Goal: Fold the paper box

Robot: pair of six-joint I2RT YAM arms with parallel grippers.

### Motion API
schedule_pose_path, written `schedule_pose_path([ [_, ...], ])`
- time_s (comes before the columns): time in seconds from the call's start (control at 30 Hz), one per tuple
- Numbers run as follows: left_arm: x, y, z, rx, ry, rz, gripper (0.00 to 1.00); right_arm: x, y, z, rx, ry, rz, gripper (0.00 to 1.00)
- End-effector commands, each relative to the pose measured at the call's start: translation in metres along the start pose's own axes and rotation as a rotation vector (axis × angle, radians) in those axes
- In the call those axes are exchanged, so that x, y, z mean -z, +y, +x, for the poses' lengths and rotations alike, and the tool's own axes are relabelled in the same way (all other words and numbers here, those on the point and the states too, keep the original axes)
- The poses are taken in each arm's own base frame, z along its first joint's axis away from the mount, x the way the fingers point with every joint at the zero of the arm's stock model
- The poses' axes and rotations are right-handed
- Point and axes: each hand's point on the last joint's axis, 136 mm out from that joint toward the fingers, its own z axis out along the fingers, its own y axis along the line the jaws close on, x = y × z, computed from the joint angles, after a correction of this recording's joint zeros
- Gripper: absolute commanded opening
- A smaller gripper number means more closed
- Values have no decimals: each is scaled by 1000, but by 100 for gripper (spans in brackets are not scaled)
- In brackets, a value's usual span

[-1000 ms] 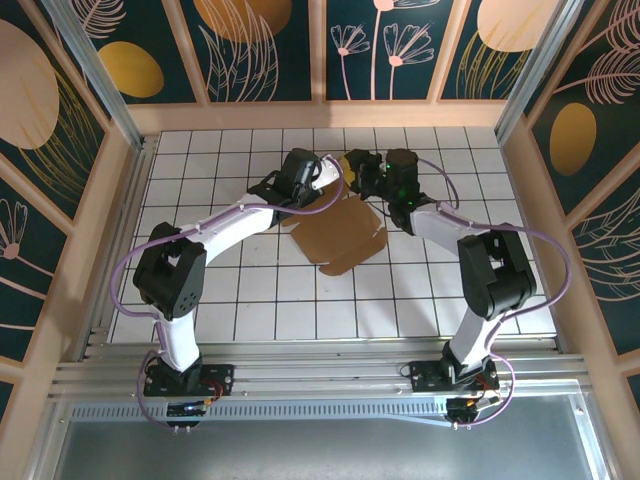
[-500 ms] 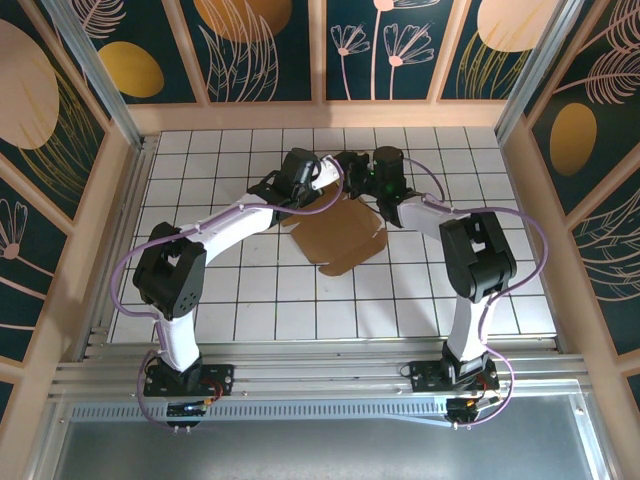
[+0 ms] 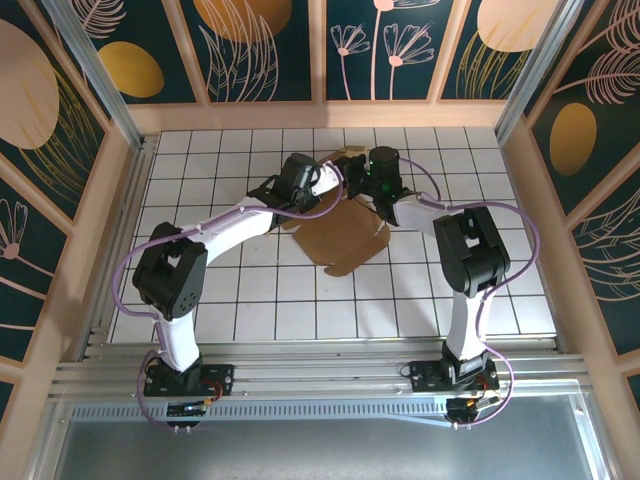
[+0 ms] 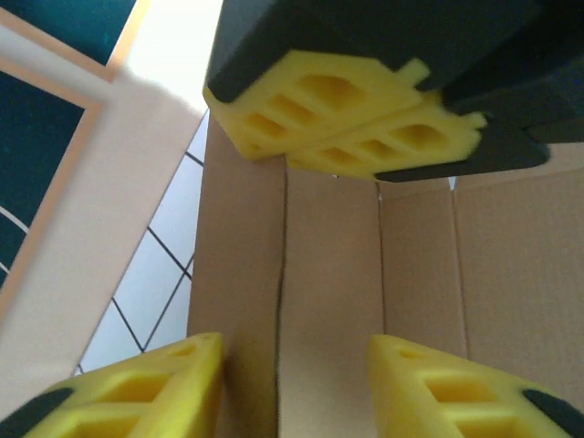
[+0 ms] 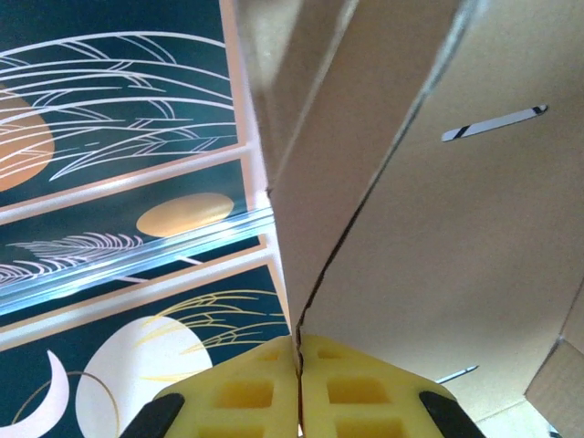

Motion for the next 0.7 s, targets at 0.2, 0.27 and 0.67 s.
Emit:
schedule_pose_path([
  [0.2,91,64,-65,507,-256,141,67,-5,-9,-2,27,-7,16,8],
  [0.27,88,87,-60,619,-217,151,68,-5,-12,-1,33,-7,19,8],
  [0.67,8,85,-35,773,93,278,64,0,-22,-2,54,1,20,13],
])
